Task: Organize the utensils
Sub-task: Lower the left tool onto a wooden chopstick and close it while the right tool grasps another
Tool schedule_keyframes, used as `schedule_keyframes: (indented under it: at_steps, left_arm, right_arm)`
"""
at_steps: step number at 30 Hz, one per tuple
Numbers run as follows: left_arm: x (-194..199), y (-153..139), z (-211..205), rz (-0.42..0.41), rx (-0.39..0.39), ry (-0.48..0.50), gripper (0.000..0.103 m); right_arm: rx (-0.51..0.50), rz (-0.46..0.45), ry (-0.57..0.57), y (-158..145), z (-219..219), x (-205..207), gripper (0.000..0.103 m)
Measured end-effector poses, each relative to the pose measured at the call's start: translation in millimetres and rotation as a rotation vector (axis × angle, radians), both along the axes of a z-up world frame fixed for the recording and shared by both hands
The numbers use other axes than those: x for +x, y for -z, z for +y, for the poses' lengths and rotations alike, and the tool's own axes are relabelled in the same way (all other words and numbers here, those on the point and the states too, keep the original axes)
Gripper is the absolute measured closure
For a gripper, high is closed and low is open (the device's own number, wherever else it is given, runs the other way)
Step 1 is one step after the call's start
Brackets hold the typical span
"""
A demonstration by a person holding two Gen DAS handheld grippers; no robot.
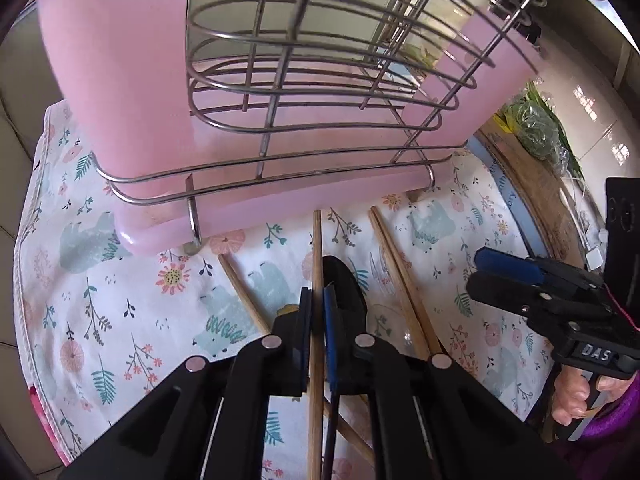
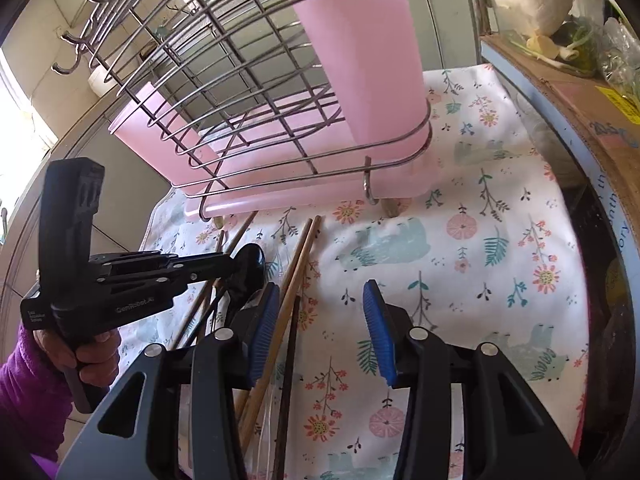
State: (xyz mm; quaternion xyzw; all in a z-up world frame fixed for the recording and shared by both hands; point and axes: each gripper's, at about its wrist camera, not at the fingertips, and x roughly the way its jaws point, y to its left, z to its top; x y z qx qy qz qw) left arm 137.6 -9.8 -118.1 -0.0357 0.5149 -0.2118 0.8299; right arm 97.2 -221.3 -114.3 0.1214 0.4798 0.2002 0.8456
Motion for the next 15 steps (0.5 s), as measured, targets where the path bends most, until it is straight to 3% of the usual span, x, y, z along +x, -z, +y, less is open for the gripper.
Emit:
schedule_keyframes:
  at_steps: [4, 8, 11, 15]
  left_arm:
    - [-23.4, -19.2, 11.3, -0.072, -0.035, -0.012, 0.098]
    - [-42.0, -32.2, 24.2, -0.114, -0.065, -0.043, 0.098]
    - [-50.3, -36.2, 35.9, -0.12, -0.092, -0.069, 0.098]
    - [-56.1, -39.8, 47.6, -0.119, -0.137, -0.096, 0.098]
  right_arm:
    - [0.076, 0.08, -0.019, 10.3, 7.9, 11.8, 0.074]
    - [0.116, 0.146, -0.016, 22.1, 14.5, 23.8, 0.077]
    - [0.157, 0.204, -0.009, 34.8, 18.1, 34.7, 0.089]
    - [0.281, 0.284, 0.014, 51.1, 12.5, 46.6, 0.092]
